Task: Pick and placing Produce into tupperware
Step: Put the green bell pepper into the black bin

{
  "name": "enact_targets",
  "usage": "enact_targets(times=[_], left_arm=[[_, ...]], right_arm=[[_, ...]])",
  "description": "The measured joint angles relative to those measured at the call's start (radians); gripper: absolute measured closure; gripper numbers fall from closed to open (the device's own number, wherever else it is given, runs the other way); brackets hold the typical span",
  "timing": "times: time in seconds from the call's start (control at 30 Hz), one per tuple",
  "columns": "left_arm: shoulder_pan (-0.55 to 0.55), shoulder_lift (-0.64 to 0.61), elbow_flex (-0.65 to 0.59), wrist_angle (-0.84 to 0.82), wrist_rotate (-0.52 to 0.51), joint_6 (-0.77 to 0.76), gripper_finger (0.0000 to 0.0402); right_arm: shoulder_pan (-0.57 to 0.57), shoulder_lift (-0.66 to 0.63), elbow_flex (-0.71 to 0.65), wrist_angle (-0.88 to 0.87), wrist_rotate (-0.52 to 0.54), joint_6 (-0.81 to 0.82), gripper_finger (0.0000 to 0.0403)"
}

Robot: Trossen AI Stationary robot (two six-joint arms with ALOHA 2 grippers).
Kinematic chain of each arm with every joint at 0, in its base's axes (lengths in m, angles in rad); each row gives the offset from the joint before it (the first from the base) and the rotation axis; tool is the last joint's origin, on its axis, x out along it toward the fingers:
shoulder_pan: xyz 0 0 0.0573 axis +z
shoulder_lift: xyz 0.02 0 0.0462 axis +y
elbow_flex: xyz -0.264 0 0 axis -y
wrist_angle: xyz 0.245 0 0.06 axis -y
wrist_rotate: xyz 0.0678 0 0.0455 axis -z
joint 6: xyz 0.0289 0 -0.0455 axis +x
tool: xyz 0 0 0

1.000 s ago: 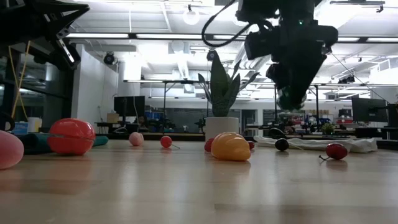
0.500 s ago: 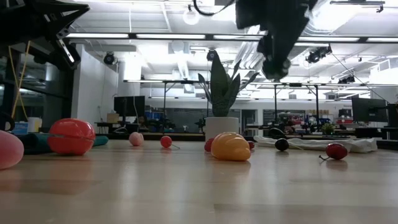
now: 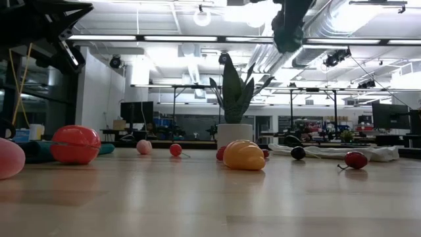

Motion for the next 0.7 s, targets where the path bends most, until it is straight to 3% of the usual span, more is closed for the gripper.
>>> enact_targets(times=[0.37, 0.7], left_arm=[[0.000, 0.000, 0.000, 0.000, 0.011, -0.002, 0.0401], [0.000, 0.000, 0.000, 0.000, 0.013, -0.002, 0.0401]], right_arm=[[0.000, 0.000, 0.097, -0.114, 0.000, 0.042, 0.0150], [0.000, -0.040, 0.105, -0.154, 0.010, 0.090, 0.0150]])
